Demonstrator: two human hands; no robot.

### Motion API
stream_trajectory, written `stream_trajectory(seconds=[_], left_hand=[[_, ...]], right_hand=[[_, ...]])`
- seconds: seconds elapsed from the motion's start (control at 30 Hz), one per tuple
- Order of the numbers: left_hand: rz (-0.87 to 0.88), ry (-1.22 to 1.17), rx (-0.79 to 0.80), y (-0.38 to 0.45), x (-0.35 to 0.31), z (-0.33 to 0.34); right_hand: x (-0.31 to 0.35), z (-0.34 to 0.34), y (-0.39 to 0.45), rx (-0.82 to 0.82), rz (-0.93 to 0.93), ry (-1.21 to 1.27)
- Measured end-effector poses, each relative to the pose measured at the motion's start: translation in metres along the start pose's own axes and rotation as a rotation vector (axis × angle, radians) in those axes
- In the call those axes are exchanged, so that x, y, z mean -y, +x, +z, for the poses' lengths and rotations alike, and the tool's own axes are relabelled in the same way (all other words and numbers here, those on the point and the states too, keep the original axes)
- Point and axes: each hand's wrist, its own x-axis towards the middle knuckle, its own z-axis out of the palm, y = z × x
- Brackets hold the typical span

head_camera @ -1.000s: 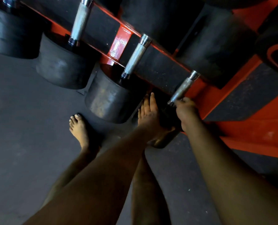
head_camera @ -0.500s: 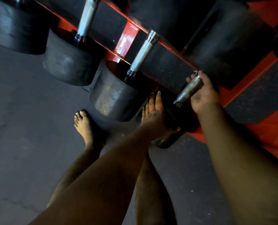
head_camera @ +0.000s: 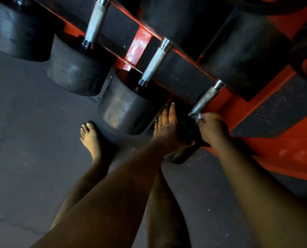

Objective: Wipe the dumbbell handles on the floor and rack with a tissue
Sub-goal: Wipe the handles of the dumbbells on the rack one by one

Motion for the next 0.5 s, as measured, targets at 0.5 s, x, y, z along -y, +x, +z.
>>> stream_trajectory(seconds=[0.5], left_hand=[[-0.016,0.013,0.008,0.001,0.000,0.001]], right_hand=[[0.042,-0.026,-0.001,0.093,-0.646,-1.167]])
